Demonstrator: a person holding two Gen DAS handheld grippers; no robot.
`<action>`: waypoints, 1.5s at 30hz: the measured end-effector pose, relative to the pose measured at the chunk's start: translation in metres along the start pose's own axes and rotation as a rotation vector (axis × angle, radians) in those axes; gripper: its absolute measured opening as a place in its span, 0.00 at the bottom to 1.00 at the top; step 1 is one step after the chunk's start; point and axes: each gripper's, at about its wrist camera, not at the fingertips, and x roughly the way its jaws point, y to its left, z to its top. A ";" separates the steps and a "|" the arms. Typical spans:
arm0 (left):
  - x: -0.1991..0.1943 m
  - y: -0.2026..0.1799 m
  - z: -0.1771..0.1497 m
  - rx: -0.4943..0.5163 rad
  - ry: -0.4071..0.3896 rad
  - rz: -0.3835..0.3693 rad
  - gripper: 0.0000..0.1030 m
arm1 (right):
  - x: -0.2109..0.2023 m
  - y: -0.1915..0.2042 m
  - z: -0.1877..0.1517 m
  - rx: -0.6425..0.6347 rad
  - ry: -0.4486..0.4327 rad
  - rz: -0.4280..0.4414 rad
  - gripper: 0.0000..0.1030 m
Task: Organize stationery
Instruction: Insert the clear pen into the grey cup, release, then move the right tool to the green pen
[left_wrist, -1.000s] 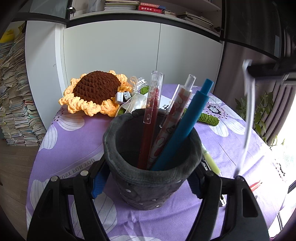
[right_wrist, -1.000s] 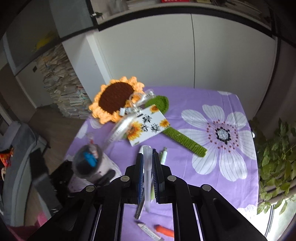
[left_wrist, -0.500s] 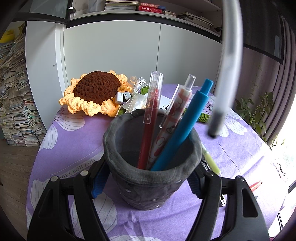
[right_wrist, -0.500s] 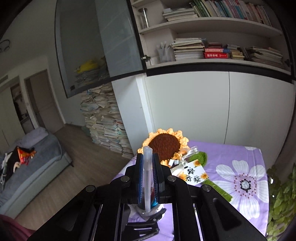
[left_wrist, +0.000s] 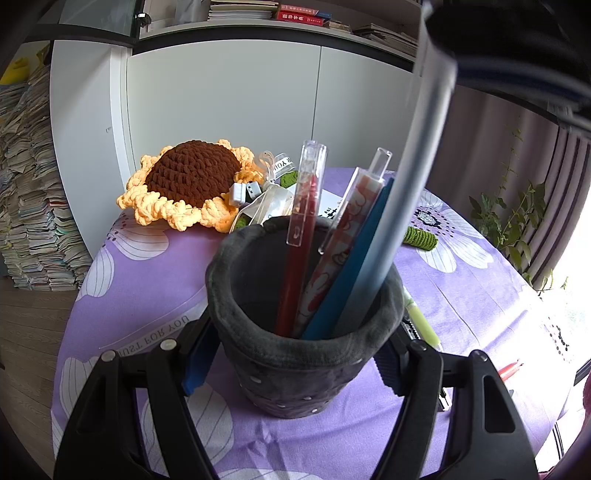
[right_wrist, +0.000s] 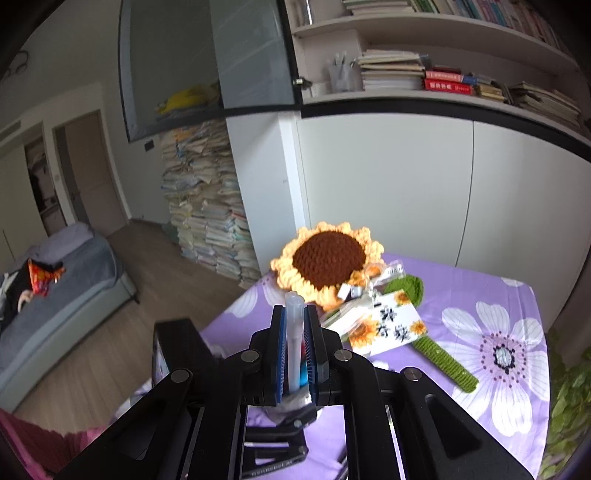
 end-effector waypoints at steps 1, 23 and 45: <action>0.000 0.000 0.000 0.000 0.000 0.000 0.70 | 0.002 -0.001 -0.003 0.005 0.018 0.002 0.10; 0.001 -0.001 -0.002 0.001 0.000 0.003 0.70 | 0.033 -0.086 -0.049 0.285 0.335 -0.173 0.27; 0.001 -0.001 -0.002 -0.003 0.005 -0.001 0.70 | 0.079 -0.102 -0.098 0.234 0.560 -0.259 0.09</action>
